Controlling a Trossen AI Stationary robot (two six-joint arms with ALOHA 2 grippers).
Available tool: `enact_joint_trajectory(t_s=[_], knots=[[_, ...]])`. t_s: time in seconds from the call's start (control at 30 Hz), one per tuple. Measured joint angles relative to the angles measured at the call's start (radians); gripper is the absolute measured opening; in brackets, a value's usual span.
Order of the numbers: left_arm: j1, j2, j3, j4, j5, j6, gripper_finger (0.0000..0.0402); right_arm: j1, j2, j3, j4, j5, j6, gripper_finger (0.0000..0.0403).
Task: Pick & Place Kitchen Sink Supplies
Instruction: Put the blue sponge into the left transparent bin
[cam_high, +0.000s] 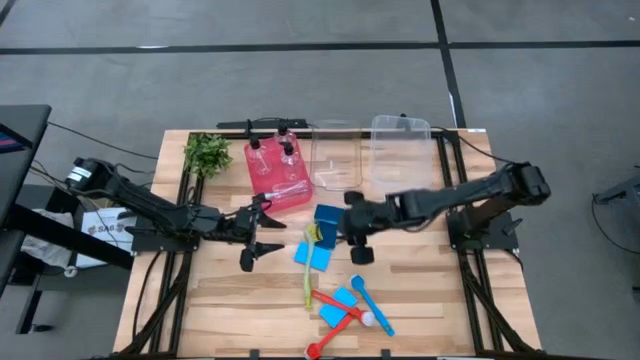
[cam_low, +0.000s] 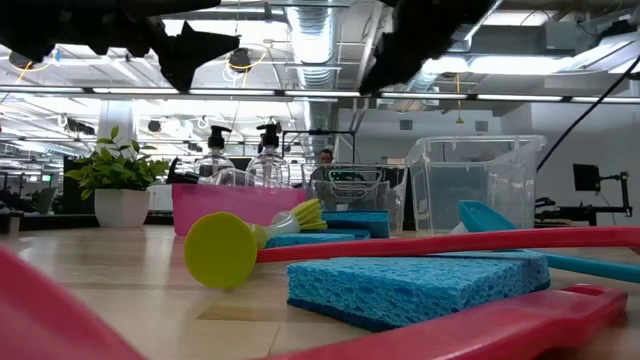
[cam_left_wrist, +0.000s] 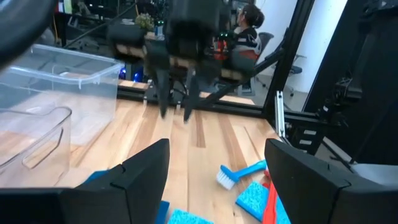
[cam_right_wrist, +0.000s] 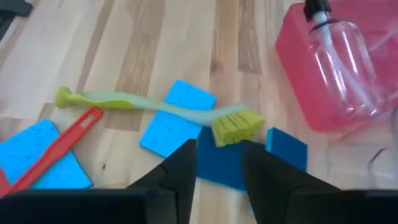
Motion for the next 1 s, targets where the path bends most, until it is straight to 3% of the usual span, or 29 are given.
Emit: enact_joint_trajectory(t_s=[0.17,0.4,0.83,1.0], knots=[[0.0,0.014,0.0,0.029,0.0,0.0,0.0266,0.078,0.007,-0.127,0.159,0.092,0.027,0.0102],[0.001,0.014,0.0,0.042,-0.001,0.0,0.0266,0.092,0.088,-0.145,0.127,0.223,0.027,0.0107],[0.001,0.014,0.0,0.042,-0.001,0.0,0.0266,0.06,0.251,-0.144,0.142,0.227,0.019,0.0218],[0.001,0.014,0.0,0.042,-0.001,0.0,0.0266,0.052,0.264,-0.144,0.153,0.281,-0.006,0.0229]])
